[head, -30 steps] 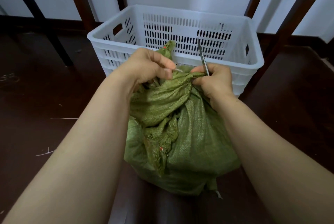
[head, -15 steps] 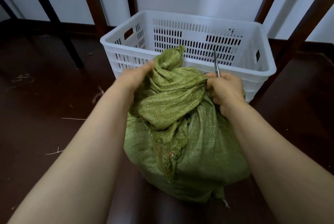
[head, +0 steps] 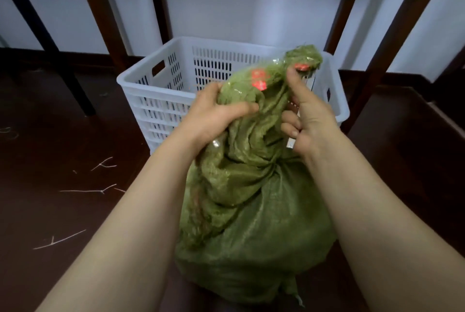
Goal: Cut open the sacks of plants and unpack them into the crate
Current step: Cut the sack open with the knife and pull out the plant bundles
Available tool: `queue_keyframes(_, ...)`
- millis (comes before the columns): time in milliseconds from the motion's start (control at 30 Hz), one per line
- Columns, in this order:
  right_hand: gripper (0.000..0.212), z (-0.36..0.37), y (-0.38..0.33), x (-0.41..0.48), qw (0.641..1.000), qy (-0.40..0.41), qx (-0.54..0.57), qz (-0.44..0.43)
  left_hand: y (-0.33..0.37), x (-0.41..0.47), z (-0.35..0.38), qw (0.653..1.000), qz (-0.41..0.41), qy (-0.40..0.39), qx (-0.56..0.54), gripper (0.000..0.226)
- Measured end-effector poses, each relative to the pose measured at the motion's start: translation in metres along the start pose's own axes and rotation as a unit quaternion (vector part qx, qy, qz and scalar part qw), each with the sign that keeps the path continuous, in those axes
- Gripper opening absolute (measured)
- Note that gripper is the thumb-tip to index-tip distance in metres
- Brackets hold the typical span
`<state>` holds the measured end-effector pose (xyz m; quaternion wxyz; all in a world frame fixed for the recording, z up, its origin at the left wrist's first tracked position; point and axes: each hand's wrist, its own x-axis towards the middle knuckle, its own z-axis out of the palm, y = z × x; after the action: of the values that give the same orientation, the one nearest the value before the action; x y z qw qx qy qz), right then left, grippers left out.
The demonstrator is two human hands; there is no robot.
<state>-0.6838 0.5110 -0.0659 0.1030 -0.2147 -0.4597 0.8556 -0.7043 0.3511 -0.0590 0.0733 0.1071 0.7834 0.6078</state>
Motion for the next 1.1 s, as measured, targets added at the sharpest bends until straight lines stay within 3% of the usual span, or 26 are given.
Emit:
queue_keyframes(67, 0.036, 0.0, -0.002, 0.005, 1.0, -0.009, 0.006, 0.007, 0.009, -0.006, 0.001, 0.983, -0.034, -0.102, -0.147, 0.037)
queue_keyframes(100, 0.036, -0.002, -0.003, 0.007, 1.0, -0.007, -0.007, 0.011, 0.009, -0.005, -0.001, 0.987, -0.03, -0.087, -0.129, 0.028)
queue_keyframes(167, 0.026, -0.005, -0.002, 0.01, 0.999, 0.007, -0.043, 0.017, 0.002, 0.0, -0.004, 0.999, -0.012, 0.036, -0.005, 0.021)
queue_keyframes(267, 0.026, -0.012, 0.004, 0.012, 0.995, 0.009, -0.095, 0.041, -0.008, 0.004, -0.003, 0.955, 0.018, 0.226, 0.191, 0.021)
queue_keyframes(400, 0.019, -0.034, 0.002, 0.014, 0.966, -0.044, -0.225, 0.12, -0.011, 0.002, -0.012, 0.914, -0.032, 0.325, 0.24, 0.02)
queue_keyframes(533, 0.016, -0.042, -0.004, 0.016, 0.977, -0.021, -0.197, 0.082, -0.016, 0.003, -0.02, 0.927, -0.029, 0.276, 0.252, 0.046)
queue_keyframes(633, 0.012, -0.024, -0.004, 0.009, 0.983, -0.042, -0.177, 0.029, -0.012, 0.0, -0.003, 0.947, 0.003, 0.217, 0.238, 0.038)
queue_keyframes(733, 0.033, -0.007, -0.001, 0.004, 0.973, -0.062, -0.221, 0.023, -0.009, -0.003, 0.015, 0.956, 0.046, 0.17, 0.235, 0.03)
queue_keyframes(800, 0.041, -0.002, 0.006, 0.003, 0.972, -0.051, -0.227, 0.023, -0.009, -0.004, 0.023, 0.964, 0.062, 0.096, 0.239, 0.032)
queue_keyframes(867, 0.028, -0.002, 0.012, 0.004, 0.976, -0.034, -0.214, 0.014, -0.003, -0.007, 0.028, 0.971, 0.046, -0.008, 0.235, 0.033)
queue_keyframes(933, 0.015, -0.005, 0.016, 0.006, 0.982, -0.015, -0.188, 0.004, 0.005, -0.008, 0.026, 0.984, -0.022, -0.079, 0.157, 0.028)
queue_keyframes(967, 0.011, -0.007, 0.018, 0.007, 0.985, -0.013, -0.172, 0.002, 0.006, -0.007, 0.023, 0.988, -0.051, -0.086, 0.116, 0.025)
queue_keyframes(1033, 0.008, -0.008, 0.018, 0.008, 0.988, -0.03, -0.15, 0.006, 0.004, -0.003, 0.017, 0.995, -0.041, -0.019, 0.091, 0.016)
queue_keyframes(1100, 0.008, -0.006, 0.017, 0.006, 0.988, -0.053, -0.147, 0.005, -0.003, 0.004, 0.015, 0.983, -0.016, 0.074, 0.166, 0.018)
